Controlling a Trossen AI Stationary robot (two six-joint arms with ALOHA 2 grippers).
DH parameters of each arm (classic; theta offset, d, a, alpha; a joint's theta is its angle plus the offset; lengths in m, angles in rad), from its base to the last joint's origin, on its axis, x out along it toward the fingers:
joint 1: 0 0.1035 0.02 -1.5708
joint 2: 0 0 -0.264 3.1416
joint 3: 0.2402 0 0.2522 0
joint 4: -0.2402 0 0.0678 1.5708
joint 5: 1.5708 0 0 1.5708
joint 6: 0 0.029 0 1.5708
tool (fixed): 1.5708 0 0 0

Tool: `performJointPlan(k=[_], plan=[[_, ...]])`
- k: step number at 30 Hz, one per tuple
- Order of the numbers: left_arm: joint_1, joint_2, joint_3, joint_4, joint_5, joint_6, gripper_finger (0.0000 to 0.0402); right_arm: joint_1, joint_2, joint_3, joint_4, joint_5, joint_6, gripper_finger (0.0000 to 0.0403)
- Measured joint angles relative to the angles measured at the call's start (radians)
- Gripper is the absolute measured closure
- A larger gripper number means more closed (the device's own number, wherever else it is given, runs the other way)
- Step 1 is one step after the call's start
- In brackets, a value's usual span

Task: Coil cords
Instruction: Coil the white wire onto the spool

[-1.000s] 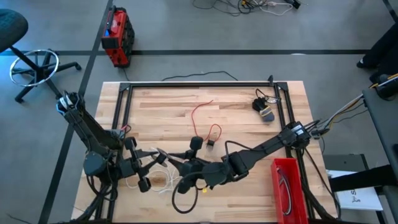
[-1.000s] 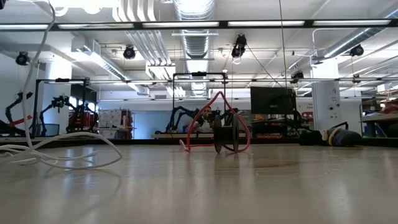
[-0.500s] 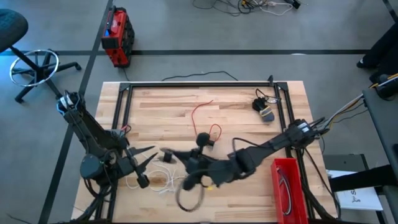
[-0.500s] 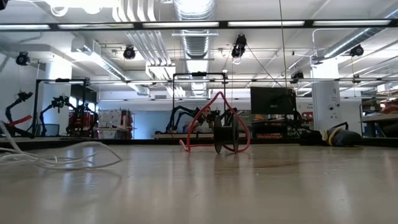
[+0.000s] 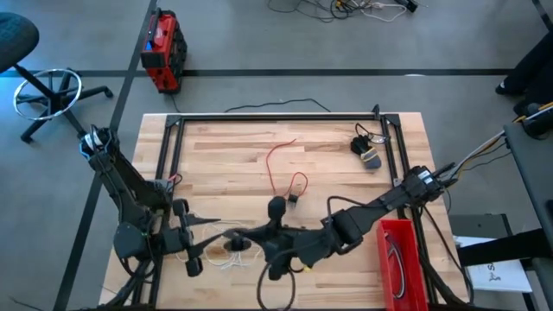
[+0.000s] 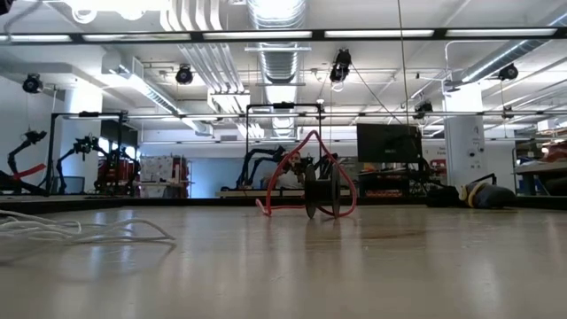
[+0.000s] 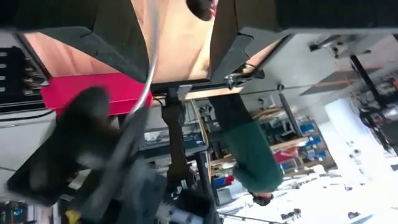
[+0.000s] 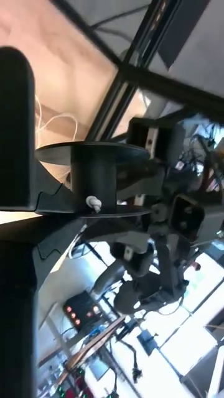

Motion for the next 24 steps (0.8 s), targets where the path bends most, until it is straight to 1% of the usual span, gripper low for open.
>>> performJointPlan(k=[2,5,8,11,15,16,21,24], plan=[[0.001,0.005,0.0,-0.02,0.015,-0.045,0.0242,0.004,0.0,0.0,0.005,-0.009,0.0,0.0403],[0.001,0.026,0.0,-0.024,0.018,-0.06,0.0244,0.002,0.0,0.0,0.006,-0.009,-0.005,0.0403],[0.001,0.053,0.0,-0.025,0.018,-0.077,0.0259,-0.001,0.0,0.0,0.005,-0.007,-0.013,0.0403],[0.003,0.073,0.0,-0.024,0.018,-0.095,0.0295,0.001,0.002,0.0,0.006,-0.008,-0.014,0.0403],[0.003,0.08,0.0,-0.023,0.018,-0.127,0.0376,0.001,0.003,0.0,0.004,-0.008,-0.019,0.0403],[0.003,0.079,0.0,-0.021,0.018,-0.135,0.0388,0.001,0.003,0.0,0.003,-0.008,-0.019,0.0403],[-0.007,0.076,0.0,-0.027,0.014,-0.146,0.0392,0.003,0.003,0.0,-0.023,-0.007,-0.018,0.0403],[-0.007,0.076,0.0,-0.078,0.013,-0.187,0.0399,0.006,0.003,0.0,-0.026,-0.008,-0.015,0.0403]])
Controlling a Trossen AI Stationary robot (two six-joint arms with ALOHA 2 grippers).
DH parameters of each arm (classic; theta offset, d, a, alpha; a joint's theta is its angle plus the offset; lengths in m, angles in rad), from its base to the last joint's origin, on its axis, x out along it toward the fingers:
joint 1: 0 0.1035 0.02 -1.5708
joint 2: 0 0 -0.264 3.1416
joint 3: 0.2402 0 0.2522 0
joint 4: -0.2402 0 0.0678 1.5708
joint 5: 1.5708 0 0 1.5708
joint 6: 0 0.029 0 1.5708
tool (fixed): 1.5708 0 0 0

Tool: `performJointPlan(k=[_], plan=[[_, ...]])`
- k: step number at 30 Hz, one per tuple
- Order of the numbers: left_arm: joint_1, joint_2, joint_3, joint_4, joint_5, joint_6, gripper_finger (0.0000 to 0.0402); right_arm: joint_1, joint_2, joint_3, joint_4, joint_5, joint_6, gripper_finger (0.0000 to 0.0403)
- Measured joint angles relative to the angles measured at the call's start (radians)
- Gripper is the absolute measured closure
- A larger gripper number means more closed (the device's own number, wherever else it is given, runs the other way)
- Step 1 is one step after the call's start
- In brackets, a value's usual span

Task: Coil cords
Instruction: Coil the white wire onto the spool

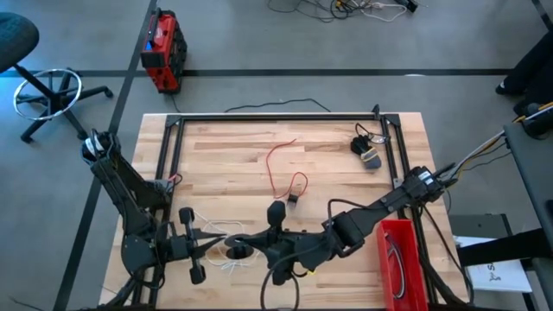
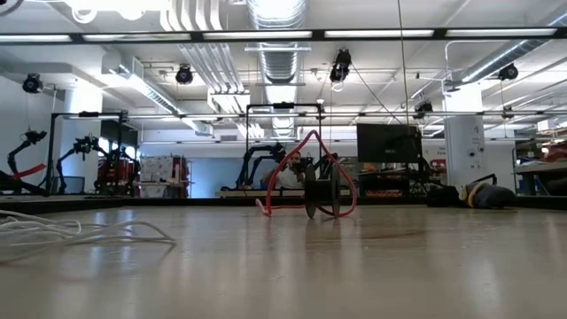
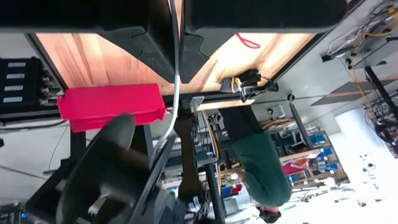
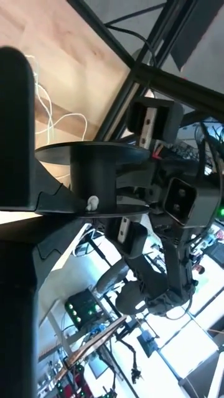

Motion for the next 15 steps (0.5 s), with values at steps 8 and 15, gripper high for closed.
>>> performJointPlan(k=[8,15], plan=[[0.001,-0.004,0.001,-0.276,0.002,-0.258,0.04,0.017,0.003,-0.002,-0.011,0.01,-0.031,0.0402],[0.0,-0.005,0.0,-0.307,-0.003,-0.273,0.0395,0.021,0.002,-0.001,0.005,0.006,-0.032,0.0402]])
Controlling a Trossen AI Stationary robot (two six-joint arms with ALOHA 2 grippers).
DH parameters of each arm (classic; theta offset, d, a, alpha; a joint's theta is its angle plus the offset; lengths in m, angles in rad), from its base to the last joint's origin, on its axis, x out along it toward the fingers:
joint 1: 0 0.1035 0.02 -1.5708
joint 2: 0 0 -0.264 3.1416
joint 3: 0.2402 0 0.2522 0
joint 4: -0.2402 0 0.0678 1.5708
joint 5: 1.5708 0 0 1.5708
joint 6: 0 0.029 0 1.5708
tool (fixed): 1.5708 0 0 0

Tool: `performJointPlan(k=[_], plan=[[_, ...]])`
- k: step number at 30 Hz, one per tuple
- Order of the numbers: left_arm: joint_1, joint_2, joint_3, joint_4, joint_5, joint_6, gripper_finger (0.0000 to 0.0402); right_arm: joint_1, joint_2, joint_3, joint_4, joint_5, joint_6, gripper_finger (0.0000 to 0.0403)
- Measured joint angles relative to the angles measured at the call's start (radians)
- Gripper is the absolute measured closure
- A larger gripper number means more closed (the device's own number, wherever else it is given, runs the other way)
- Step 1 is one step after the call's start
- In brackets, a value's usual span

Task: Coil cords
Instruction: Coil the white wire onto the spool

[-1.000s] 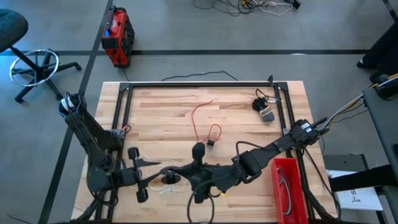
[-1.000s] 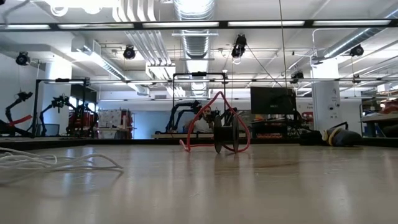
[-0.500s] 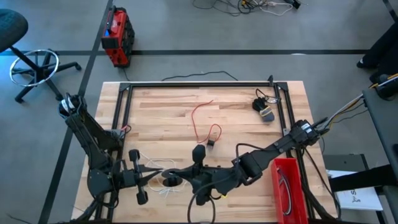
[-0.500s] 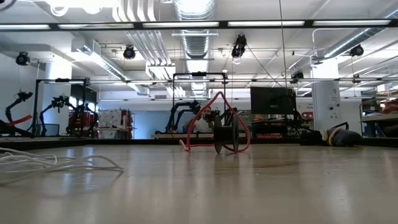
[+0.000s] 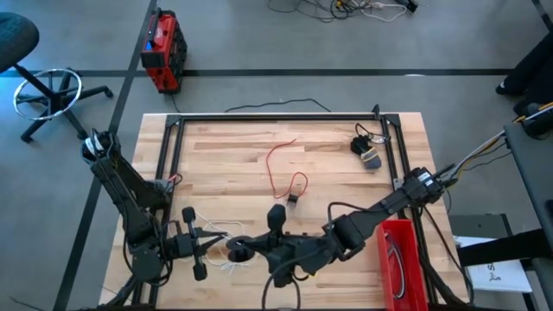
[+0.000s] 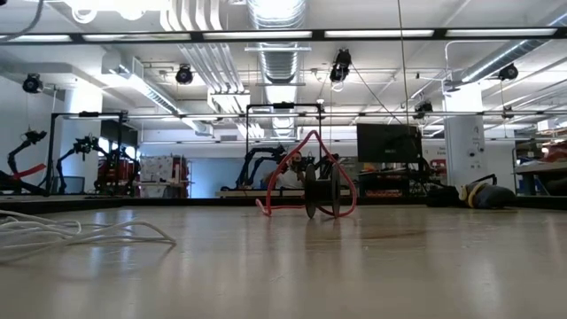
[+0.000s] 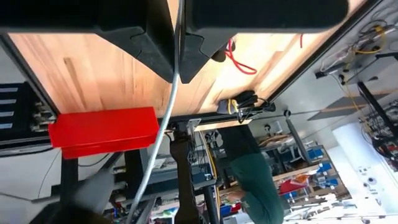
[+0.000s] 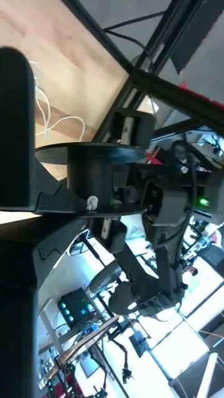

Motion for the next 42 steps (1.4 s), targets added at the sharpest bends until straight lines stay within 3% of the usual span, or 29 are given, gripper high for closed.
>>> performJointPlan(k=[11,21,26,31,37,42], plan=[[0.0,0.0,-0.002,-0.07,0.002,-0.048,0.0371,0.001,-0.007,0.002,0.003,-0.002,0.001,0.0402],[0.0,0.0,-0.014,-0.21,0.046,-0.282,0.0379,-0.005,-0.007,0.002,0.053,-0.004,0.039,0.0402],[0.001,0.0,-0.058,-0.203,0.045,-0.34,0.0381,-0.035,-0.006,-0.001,0.137,-0.114,0.117,0.0402],[0.001,0.001,-0.121,-0.161,0.045,-0.43,0.0398,-0.077,0.026,-0.056,0.357,-0.156,0.17,0.0402],[0.002,0.004,-0.216,0.032,0.046,-0.452,0.04,-0.124,0.073,-0.16,0.67,-0.155,0.26,0.0402],[0.002,0.038,-0.252,0.138,0.047,-0.451,0.0401,-0.15,0.091,-0.251,0.884,-0.099,0.331,0.0403]])
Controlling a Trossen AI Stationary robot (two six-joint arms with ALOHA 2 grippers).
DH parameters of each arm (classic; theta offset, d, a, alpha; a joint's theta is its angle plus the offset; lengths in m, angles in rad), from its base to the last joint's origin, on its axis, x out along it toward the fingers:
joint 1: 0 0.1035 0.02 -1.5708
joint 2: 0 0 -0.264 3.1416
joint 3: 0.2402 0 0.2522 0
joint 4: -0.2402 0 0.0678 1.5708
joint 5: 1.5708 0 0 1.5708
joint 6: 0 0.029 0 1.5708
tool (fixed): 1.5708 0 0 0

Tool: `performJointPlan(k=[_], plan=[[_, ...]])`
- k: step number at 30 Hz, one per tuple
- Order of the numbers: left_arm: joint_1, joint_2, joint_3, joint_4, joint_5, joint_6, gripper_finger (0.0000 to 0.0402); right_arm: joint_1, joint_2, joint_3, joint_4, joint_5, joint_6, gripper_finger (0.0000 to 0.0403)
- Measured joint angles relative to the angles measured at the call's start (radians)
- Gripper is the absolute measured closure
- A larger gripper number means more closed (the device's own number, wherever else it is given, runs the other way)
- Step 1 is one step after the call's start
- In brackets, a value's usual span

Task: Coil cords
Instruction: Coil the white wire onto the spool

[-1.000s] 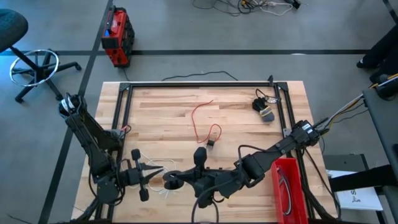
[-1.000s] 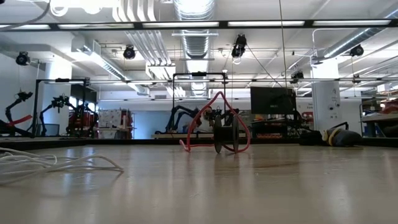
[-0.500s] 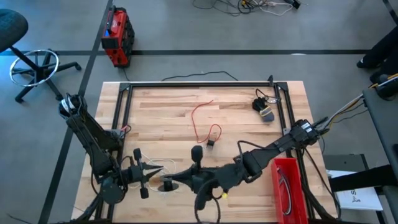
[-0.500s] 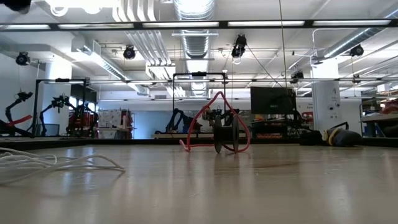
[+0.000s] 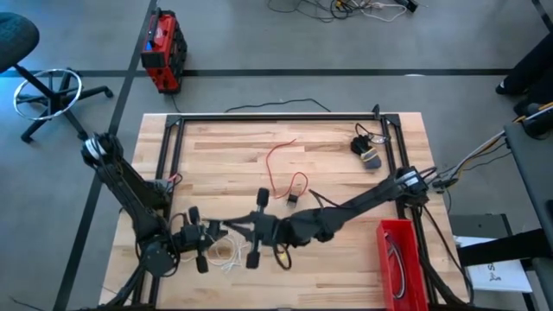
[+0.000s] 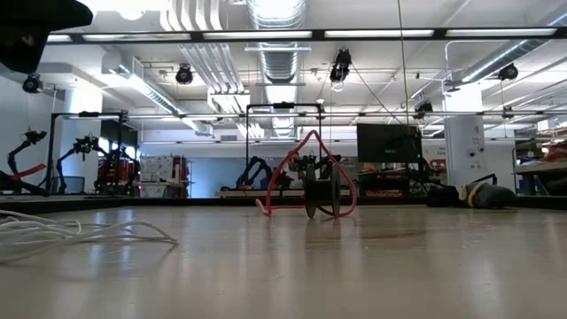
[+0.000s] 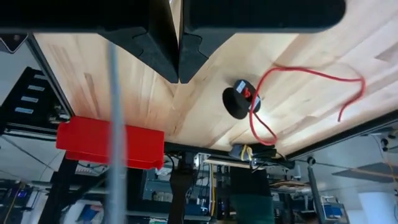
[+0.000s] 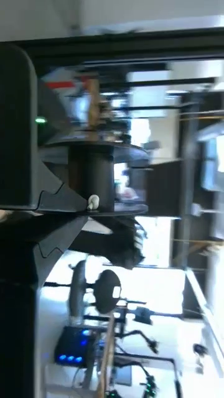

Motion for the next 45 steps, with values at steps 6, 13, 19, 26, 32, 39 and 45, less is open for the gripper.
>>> performJointPlan(k=[6,13,19,26,32,39,45], plan=[[-0.002,0.039,-0.004,0.007,0.003,0.032,0.0398,0.005,-0.012,-0.1,0.287,-0.003,-0.033,0.0403],[-0.006,-0.036,0.001,-0.042,0.001,0.153,0.0393,0.03,-0.107,-0.182,0.337,-0.044,-0.089,0.0403],[-0.005,-0.163,0.014,-0.116,-0.002,0.219,0.0369,0.045,-0.204,-0.295,0.41,-0.136,-0.111,0.0403],[-0.004,-0.28,0.026,-0.081,-0.005,0.289,0.0335,0.039,-0.317,-0.421,0.414,-0.29,-0.126,0.0403],[0.021,-0.293,0.026,0.042,0.001,0.374,0.0309,0.036,-0.338,-0.455,0.371,-0.407,-0.132,0.0403],[0.106,-0.197,0.026,0.388,0.26,0.669,0.0288,0.023,-0.325,-0.455,0.277,-0.435,-0.07,0.0403],[0.138,-0.115,0.04,0.693,0.303,0.919,0.0271,0.025,-0.324,-0.455,0.23,-0.434,-0.044,0.0403]])
